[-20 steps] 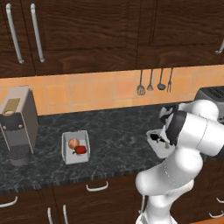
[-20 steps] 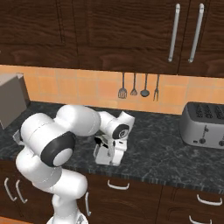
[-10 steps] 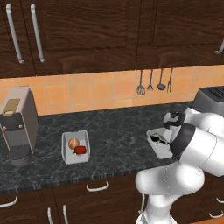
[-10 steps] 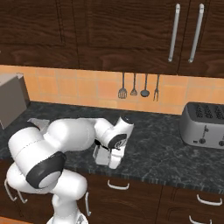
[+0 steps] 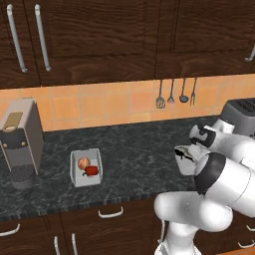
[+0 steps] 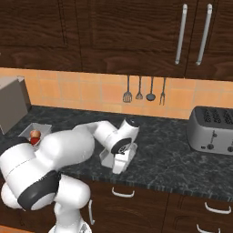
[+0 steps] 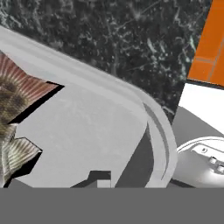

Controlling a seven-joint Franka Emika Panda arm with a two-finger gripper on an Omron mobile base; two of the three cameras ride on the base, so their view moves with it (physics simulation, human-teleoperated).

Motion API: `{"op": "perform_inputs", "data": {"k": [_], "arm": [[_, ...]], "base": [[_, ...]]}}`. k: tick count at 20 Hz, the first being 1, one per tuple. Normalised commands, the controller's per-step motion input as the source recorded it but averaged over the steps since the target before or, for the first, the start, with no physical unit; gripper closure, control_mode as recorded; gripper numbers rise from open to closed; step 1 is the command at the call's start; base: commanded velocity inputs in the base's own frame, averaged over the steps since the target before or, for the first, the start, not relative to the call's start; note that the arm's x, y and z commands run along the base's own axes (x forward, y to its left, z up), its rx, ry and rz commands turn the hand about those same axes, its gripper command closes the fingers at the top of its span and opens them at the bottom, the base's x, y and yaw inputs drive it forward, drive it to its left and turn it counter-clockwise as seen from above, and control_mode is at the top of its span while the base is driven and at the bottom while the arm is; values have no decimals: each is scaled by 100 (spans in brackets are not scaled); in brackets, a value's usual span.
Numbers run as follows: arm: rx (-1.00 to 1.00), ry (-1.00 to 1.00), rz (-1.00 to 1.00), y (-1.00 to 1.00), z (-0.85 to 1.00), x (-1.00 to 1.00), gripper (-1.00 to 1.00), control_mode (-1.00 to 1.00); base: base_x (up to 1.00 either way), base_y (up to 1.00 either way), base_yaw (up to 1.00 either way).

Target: Take the meat container that has the fish and place it on the second highest rack of the freezer. Then take the vegetable container that has the bell pepper and onion and place it on the highest rack of the freezer.

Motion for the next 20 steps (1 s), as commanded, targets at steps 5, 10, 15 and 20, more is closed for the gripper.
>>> {"op": "perform_inputs", "data": {"k": [5, 10, 15, 20], "arm": [[6, -21, 0, 0, 58, -55, 100, -100], [-7, -29, 4, 4, 85, -73, 100, -100], [-15, -12, 34, 14, 100, -29, 100, -100], [-13, -1, 79, 3, 100, -10, 100, -100]], "base": [[0, 0, 0], [0, 0, 0], [0, 0, 0], [0, 0, 0]]}}
